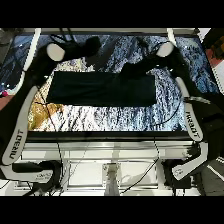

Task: Fold the clothes and pants, and hang the long-sleeved shirts on hangers.

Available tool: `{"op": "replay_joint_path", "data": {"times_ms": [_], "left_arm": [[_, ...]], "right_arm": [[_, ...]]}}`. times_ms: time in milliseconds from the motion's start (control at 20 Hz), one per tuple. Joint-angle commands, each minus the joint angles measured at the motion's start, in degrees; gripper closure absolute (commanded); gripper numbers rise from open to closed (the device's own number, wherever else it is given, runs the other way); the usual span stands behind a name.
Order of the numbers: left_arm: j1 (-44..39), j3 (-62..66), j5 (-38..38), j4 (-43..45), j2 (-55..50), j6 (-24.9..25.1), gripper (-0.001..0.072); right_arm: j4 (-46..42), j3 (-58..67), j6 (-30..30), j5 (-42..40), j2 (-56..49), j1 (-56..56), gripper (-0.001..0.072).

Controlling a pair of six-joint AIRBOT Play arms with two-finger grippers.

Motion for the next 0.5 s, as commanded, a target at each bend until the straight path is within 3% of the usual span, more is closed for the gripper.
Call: {"op": "replay_joint_path", "data": {"times_ms": [0,100,150,300,450], "left_arm": [[2.86,0.07,-3.34,0.57,2.16,0.85,0.0695],[2.58,0.07,-4.42,0.59,2.10,0.98,0.0695],[2.51,0.07,-4.81,0.59,2.12,1.44,0.0696],[2.49,0.07,-6.56,0.61,2.25,1.70,0.0696],[2.56,0.07,-9.62,0.59,2.36,3.78,0.0696]], "right_arm": [[-19.74,4.79,3.10,5.03,-0.59,3.89,0.0311],[-24.24,9.70,2.73,8.07,-0.52,-0.15,0.0607],[-24.20,11.52,2.21,8.57,-0.42,-3.23,0.0683],[-16.41,9.55,-0.15,8.15,1.16,-14.91,0.0685],[6.21,-2.19,-9.99,7.72,2.95,-29.09,0.0685]]}}
